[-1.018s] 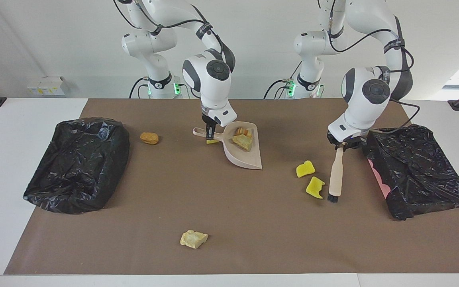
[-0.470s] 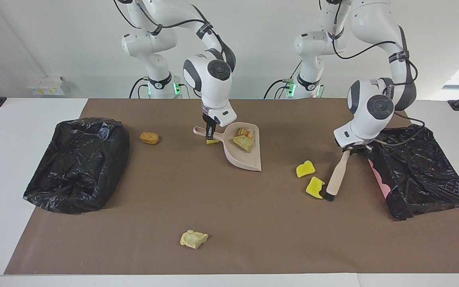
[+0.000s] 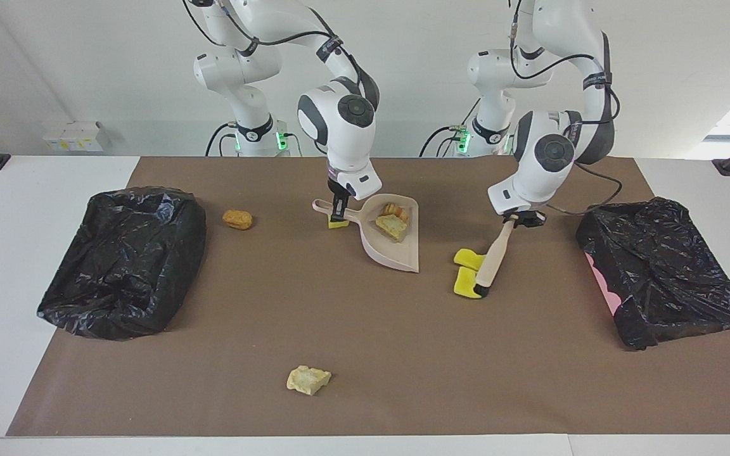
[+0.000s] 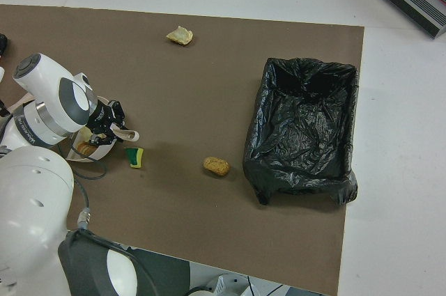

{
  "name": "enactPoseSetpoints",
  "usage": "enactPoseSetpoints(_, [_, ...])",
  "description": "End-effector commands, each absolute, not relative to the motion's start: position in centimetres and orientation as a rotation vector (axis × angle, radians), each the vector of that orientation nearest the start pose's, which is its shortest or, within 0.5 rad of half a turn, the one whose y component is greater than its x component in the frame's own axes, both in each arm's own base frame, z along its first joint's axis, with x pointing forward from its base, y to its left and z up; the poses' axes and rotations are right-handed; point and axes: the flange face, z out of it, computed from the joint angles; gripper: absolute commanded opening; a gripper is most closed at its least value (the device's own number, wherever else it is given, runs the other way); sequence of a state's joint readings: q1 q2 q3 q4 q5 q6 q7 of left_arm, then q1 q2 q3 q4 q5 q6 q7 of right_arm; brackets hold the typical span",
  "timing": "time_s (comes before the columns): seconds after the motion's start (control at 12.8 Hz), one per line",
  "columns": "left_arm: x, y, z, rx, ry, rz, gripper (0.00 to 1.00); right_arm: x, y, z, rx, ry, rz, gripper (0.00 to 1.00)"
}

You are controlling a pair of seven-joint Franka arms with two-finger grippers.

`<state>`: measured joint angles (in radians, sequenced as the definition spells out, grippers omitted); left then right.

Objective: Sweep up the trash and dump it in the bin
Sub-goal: 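Sweep the yellow sponges into the dustpan with the left gripper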

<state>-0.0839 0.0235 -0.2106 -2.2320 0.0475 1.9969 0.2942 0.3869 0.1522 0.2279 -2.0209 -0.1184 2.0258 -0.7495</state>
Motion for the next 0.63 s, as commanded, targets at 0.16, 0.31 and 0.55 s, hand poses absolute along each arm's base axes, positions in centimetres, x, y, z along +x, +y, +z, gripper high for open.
enactPoseSetpoints(0.16, [42.1, -22.2, 34.4, -2.996, 0.812, 0.416, 0.0, 46.6, 32.1, 35.5, -2.432, -2.073, 0.212, 0.0])
enactPoseSetpoints(0.31, [39.8, -25.9, 34.7, -2.998, 0.759, 0.416, 0.0, 46.7, 32.1, 35.4, -2.433, -2.072, 0.2, 0.0])
enactPoseSetpoints(0.55, [37.3, -29.0, 35.4, -3.025, 0.661, 0.472, 0.0, 46.6, 32.0, 35.4, -2.432, -2.071, 0.212, 0.0])
